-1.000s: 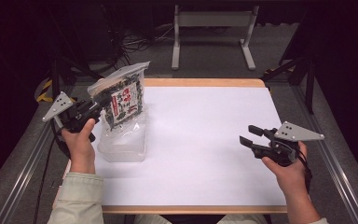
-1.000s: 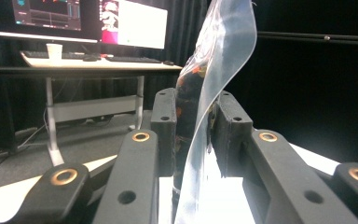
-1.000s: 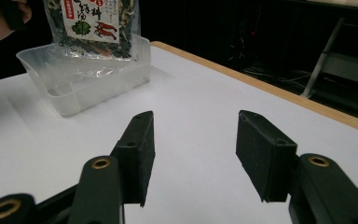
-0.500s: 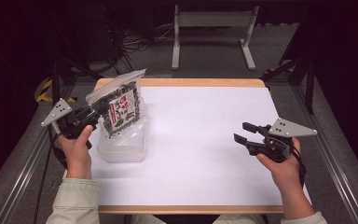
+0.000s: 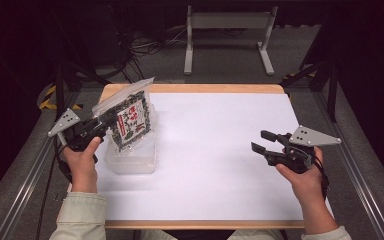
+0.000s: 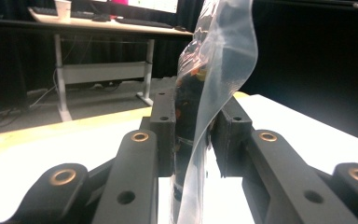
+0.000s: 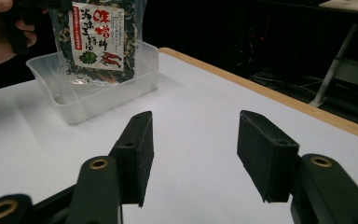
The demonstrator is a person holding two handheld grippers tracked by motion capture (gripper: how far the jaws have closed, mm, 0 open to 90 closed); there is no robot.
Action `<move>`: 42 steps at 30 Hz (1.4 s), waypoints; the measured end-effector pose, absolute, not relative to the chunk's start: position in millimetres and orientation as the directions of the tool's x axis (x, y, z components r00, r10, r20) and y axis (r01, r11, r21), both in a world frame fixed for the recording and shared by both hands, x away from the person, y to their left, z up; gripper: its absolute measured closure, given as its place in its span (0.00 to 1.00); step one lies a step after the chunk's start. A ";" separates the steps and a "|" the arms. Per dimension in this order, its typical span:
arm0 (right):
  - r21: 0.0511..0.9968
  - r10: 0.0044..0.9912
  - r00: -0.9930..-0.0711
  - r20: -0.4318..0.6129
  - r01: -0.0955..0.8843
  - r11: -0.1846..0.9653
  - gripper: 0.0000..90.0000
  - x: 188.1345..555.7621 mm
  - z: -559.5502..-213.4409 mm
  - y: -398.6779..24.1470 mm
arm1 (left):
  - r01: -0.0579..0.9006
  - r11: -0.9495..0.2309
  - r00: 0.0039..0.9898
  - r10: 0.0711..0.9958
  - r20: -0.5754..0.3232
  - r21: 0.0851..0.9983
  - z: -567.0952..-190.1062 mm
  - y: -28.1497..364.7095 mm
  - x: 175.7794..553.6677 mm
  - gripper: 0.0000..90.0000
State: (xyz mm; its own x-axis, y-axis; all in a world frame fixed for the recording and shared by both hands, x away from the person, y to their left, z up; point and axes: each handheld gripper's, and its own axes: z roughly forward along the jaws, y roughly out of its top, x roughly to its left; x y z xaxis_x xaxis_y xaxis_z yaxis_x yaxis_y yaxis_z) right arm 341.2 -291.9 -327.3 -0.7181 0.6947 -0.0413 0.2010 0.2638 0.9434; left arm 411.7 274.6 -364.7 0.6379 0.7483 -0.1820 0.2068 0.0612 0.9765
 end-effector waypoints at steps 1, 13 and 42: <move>0.943 0.695 -0.718 -0.041 0.201 0.264 0.52 341.2 -327.3 -292.1 | 0.215 0.067 0.633 0.750 -0.192 0.974 -366.3 277.4 411.4 0.80; 0.944 0.689 -0.723 -0.044 0.197 0.266 0.52 343.0 -326.4 -289.9 | 0.217 0.063 0.620 0.762 -0.187 0.974 -369.1 280.3 406.9 0.80; 0.942 0.677 -0.735 -0.034 0.203 0.268 0.51 350.5 -328.6 -283.5 | 0.080 0.083 0.570 0.814 -0.114 0.993 -298.0 260.1 356.7 0.23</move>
State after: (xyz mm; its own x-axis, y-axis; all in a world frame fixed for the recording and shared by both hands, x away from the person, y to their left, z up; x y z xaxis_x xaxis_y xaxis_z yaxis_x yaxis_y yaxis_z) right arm 350.5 -283.5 -328.6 -0.7352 0.6770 -0.0337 0.2033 0.2677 0.9418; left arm 356.7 260.1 -298.0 0.5701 0.8136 -0.1140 0.0799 0.0832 0.9933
